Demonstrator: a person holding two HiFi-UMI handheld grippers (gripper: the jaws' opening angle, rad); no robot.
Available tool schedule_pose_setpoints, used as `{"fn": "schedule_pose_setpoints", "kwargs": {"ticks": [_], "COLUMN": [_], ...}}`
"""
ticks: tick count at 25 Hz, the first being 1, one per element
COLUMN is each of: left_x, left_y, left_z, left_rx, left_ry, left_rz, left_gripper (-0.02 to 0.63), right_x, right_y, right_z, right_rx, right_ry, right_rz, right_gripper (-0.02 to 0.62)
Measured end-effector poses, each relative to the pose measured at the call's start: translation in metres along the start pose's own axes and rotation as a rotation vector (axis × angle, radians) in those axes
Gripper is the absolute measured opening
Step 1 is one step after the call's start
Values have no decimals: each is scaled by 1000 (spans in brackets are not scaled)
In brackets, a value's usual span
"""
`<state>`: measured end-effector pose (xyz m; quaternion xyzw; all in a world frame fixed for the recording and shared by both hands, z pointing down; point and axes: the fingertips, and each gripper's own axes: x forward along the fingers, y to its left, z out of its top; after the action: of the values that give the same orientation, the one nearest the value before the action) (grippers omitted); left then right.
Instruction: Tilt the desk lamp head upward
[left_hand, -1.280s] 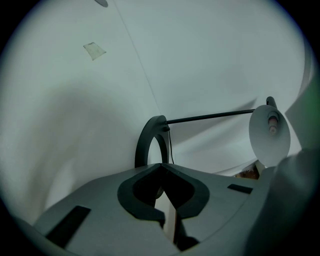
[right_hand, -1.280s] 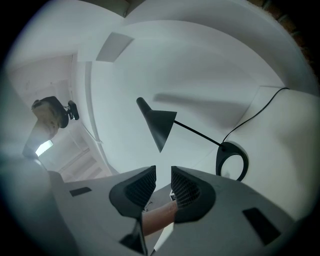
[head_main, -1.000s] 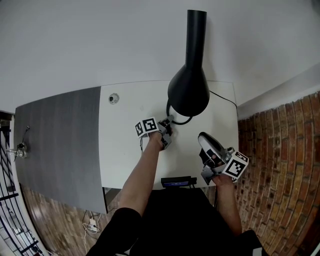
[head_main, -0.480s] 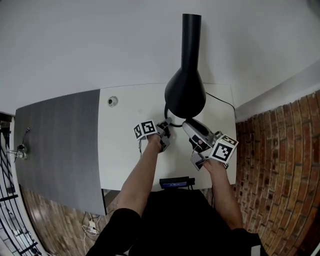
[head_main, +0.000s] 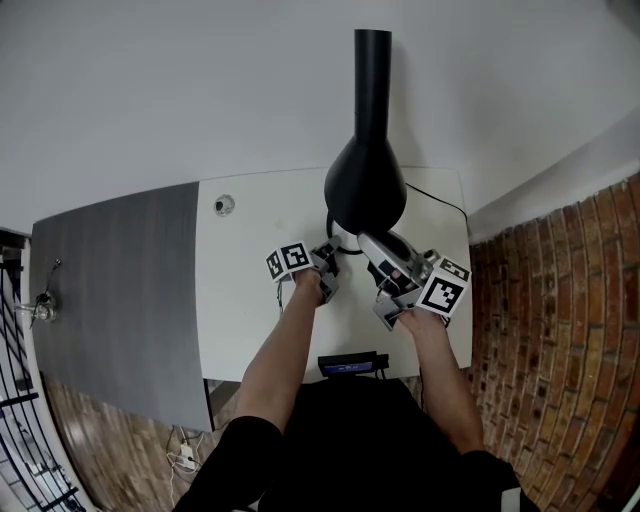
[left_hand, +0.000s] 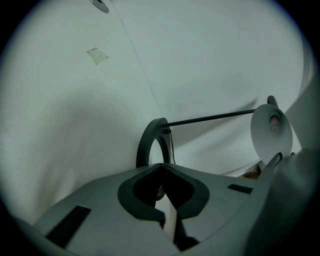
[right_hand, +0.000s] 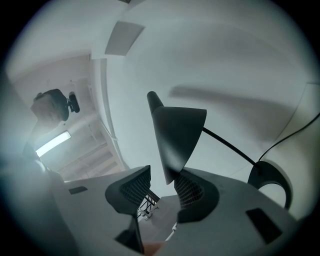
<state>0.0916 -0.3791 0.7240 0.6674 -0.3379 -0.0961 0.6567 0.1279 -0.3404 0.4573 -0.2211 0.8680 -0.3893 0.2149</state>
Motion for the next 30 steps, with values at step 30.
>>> {"fn": "schedule_pose_setpoints", "kwargs": {"ticks": [30], "left_x": [1], "left_y": [1], "left_z": [0], "left_rx": [10], "left_ry": [-5], "left_rz": [7], "left_gripper": [12], "right_x": [-12], "right_y": [56], "right_z": [5], "right_rx": [19], "right_ry": [-12], "right_rz": [83], "right_gripper": [150]}}
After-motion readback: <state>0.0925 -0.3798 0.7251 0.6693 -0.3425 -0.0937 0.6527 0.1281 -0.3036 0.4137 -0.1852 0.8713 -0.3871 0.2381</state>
